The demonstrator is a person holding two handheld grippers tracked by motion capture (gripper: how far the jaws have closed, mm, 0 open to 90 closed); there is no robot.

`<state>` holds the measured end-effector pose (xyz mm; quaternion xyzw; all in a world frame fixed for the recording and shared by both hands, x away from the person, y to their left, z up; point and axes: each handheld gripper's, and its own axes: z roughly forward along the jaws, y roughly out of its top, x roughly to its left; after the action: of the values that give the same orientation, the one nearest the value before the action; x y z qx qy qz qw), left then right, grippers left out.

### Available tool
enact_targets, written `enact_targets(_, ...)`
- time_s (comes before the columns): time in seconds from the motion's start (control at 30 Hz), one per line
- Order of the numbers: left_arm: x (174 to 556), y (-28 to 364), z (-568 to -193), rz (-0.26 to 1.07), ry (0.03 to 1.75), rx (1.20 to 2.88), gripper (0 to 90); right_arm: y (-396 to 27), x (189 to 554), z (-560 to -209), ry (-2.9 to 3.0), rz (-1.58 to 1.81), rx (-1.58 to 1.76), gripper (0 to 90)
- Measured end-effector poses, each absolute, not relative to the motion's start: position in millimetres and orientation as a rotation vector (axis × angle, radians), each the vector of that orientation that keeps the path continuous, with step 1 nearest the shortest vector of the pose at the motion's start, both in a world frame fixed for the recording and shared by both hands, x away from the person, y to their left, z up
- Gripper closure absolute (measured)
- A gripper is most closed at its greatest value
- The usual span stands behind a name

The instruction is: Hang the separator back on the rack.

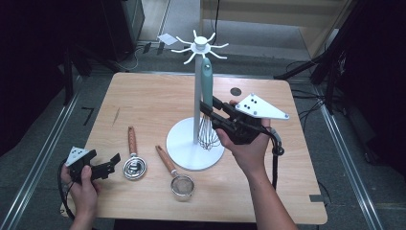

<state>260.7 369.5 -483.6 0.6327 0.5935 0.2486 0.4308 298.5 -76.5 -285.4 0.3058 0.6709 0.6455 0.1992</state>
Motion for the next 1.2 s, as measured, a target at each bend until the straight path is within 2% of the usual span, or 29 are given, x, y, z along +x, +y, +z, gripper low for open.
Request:
enact_targets(0.67,260.7,369.5,-483.6,0.620,1.480,1.578,0.0,-79.6,300.2,-285.0,1.870,1.820,0.860,68.5)
enact_targets(0.77,260.7,369.3,-483.7,0.621,1.480,1.576,0.0,-80.8,299.8,-283.1,1.867,1.816,0.858,71.5)
enact_targets(1.0,260.7,369.5,-483.6,0.620,1.480,1.578,0.0,-83.8,297.9,-279.3,1.819,1.789,0.863,88.9)
enact_targets(1.2,260.8,369.3,-483.7,0.621,1.481,1.576,0.0,-86.1,301.5,-273.5,1.766,1.779,0.900,90.0)
